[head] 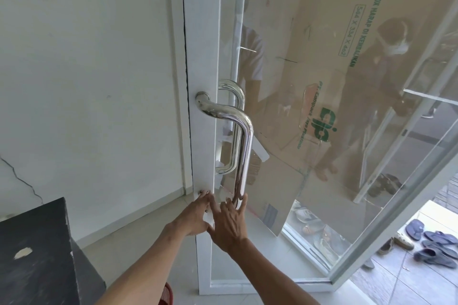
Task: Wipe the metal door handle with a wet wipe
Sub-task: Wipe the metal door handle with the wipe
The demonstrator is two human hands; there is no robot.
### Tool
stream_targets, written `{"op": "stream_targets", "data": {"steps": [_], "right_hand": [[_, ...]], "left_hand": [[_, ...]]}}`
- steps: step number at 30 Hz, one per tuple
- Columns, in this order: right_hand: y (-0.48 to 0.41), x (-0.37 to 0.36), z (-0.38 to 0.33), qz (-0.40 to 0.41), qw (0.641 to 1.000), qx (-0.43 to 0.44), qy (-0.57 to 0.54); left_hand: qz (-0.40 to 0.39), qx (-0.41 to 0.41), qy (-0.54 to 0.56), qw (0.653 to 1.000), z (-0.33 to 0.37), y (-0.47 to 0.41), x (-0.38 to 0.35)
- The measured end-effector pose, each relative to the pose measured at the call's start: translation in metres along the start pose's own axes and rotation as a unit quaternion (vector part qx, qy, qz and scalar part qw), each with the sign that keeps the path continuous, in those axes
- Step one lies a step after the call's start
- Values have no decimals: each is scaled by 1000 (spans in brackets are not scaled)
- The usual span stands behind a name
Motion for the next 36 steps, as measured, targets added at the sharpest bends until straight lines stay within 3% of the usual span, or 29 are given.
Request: {"op": "stream_targets", "data": {"steps": [3, 6, 11, 15, 21, 29, 32, 36], "right_hand": [[1, -3, 2, -13, 998, 16, 63], [9, 2, 10, -8, 986, 52, 156], [15, 24, 27, 9, 922, 38, 384], [20, 6, 22, -27, 882, 68, 466], [28, 1, 26, 0, 861, 80, 502], [-5, 109, 52, 163, 898, -13, 408], [-11, 110, 53, 155, 910, -16, 384], [9, 43, 45, 76, 910, 49, 405]], "left_hand": [[4, -31, -62, 998, 5, -4, -2], [21, -24, -52, 998, 4, -6, -1], [26, -15, -29, 999, 1, -8, 0], [22, -14, -48, 999, 10, -7, -2], [0, -20, -66, 998, 10, -7, 1], [20, -23, -58, 998, 10, -7, -1], [19, -19, -63, 998, 11, -7, -1], [9, -15, -66, 998, 11, -8, -1]]}}
Point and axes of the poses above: each hand's wrist, its own y-axis away from the middle knuckle, its own x-axis out of the back of the hand, z = x × y, the point moved 5 cm from there along -y, towards the middle knuckle, and after that the axes turned 1 degree about x, right-handed, at the moved point
